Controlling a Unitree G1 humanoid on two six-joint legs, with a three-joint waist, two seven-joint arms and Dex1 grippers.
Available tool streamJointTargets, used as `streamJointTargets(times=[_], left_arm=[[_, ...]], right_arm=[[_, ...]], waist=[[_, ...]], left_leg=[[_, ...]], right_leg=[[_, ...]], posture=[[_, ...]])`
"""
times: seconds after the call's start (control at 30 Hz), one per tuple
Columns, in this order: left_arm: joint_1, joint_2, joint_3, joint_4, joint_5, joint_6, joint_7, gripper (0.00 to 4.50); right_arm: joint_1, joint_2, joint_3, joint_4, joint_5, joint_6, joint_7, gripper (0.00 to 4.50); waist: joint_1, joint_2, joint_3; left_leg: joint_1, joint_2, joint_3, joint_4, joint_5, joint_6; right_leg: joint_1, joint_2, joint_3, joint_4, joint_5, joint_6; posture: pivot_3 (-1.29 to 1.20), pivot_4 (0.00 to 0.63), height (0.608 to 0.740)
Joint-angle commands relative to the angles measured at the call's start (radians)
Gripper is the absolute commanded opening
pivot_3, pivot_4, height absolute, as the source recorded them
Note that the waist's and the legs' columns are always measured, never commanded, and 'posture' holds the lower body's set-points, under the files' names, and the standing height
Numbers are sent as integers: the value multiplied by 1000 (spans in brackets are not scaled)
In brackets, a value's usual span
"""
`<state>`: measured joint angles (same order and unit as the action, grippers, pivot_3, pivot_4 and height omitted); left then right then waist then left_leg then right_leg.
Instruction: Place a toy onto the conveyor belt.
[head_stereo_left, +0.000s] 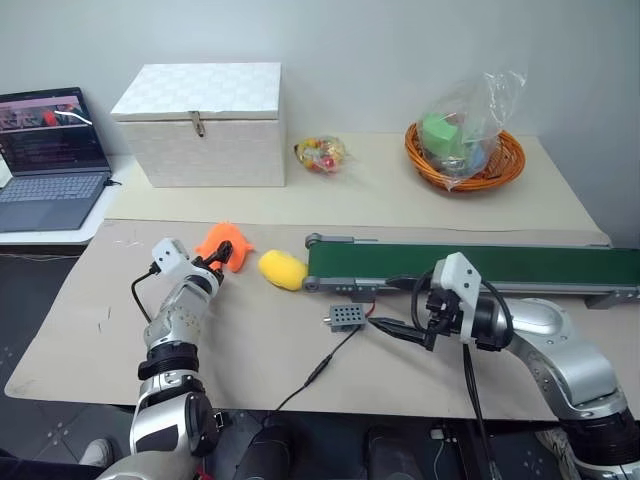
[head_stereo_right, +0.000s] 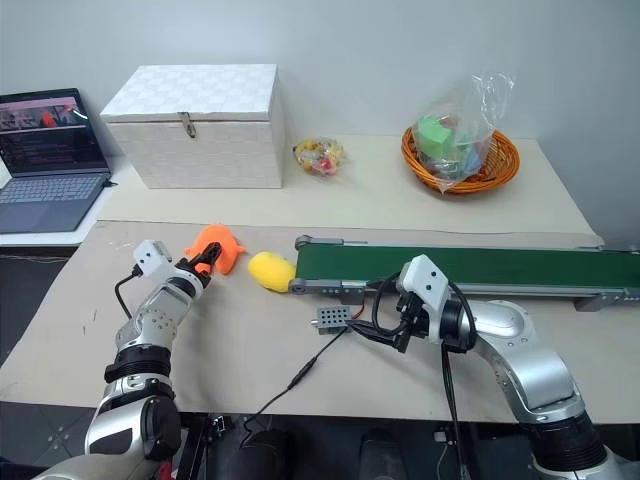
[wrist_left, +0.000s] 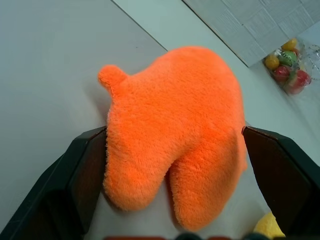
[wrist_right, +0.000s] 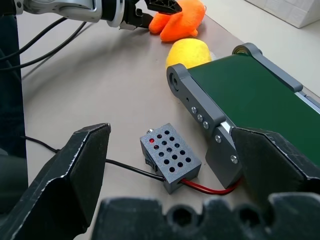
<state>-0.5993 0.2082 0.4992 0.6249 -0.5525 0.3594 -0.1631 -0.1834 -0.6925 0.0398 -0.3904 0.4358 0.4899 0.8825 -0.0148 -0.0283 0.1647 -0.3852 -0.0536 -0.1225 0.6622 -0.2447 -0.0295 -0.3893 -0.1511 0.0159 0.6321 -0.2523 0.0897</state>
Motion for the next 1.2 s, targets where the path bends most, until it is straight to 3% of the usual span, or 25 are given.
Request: streamJointTargets(times=[0.03, 0.13, 0.37, 0.47, 0.67, 0.77, 0.83, 0.93, 1.03, 1.13, 1.2], left_arm=[[-15, 1, 5, -15, -14, -6, -8, 3319], [-15, -1, 12, -16, -20, -6, -10, 2178], [-13, -7, 16, -20, -20, -13, -6, 2178], [1, -13, -23, -77, 50, -117, 14, 2178], [47, 12, -241, -379, 419, -404, 155, 2178], [58, 78, -411, -511, 706, -479, 214, 2178], [59, 89, -467, -543, 776, -501, 220, 2178], [65, 6, -421, -551, 619, -416, 190, 2178], [55, -86, -251, -479, 359, -266, 188, 2178], [49, -95, -172, -434, 263, -229, 175, 2178], [43, -116, -56, -393, 81, -146, 153, 2178]], right_arm=[[-2, -2, -34, -18, 11, -14, -2, 4500], [-2, -1, -35, -17, 10, -14, -2, 4500], [-2, 0, -34, -15, 7, -15, -3, 4500], [-4, 2, -29, -11, 5, -15, -3, 4500], [-2, 0, -28, -8, 5, -16, 0, 4500], [-5, 3, -26, -5, 2, -17, -1, 4500], [-8, 5, -25, -2, 2, -18, -2, 4500], [-9, 7, -26, -3, 0, -19, -7, 4500], [-4, 5, -32, -6, -5, -21, -12, 4500], [3, -1, -35, -9, -5, -22, -9, 4500], [7, -5, -38, -11, -6, -20, -7, 4500]], waist=[[0, 0, 0], [0, 0, 0], [0, 0, 0], [0, 0, 0], [4, 0, 0], [6, 0, 0], [10, 0, 0], [14, 0, 0], [4, 0, 0], [-11, 0, 0], [-10, 0, 0]], left_leg=[[0, 0, 0, 0, 0, 0], [0, 0, 0, 0, 0, 0], [0, 0, 0, 0, 0, 0], [0, 0, 0, 0, 0, 0], [-1, 0, 0, 0, 0, -1], [-2, 0, 0, 0, 0, -1], [-1, 0, 0, 0, 0, -1], [-1, 0, 1, 0, 0, 0], [0, 0, 0, 0, 0, 0], [0, 0, 0, 0, 0, 0], [-1, 0, 0, 0, 0, 0]], right_leg=[[0, 0, 0, 0, 0, 0], [0, 0, 0, 0, 0, 0], [0, 0, 0, 0, 0, 0], [0, 0, 0, 0, 0, 0], [-1, 0, 0, 0, 0, 0], [-1, 0, 0, -1, 0, 0], [-1, 0, 0, -1, 0, 0], [0, 0, 0, -1, 0, 0], [0, 0, 0, 0, 0, 0], [-1, 0, 0, 1, 0, 0], [-1, 0, 0, 0, 0, 0]], posture=[[0, 150, 740], [0, 150, 740], [0, 150, 740], [0, 150, 740], [0, 150, 740], [0, 150, 740], [0, 150, 740], [0, 150, 740], [0, 150, 740], [0, 150, 740], [0, 150, 740]])
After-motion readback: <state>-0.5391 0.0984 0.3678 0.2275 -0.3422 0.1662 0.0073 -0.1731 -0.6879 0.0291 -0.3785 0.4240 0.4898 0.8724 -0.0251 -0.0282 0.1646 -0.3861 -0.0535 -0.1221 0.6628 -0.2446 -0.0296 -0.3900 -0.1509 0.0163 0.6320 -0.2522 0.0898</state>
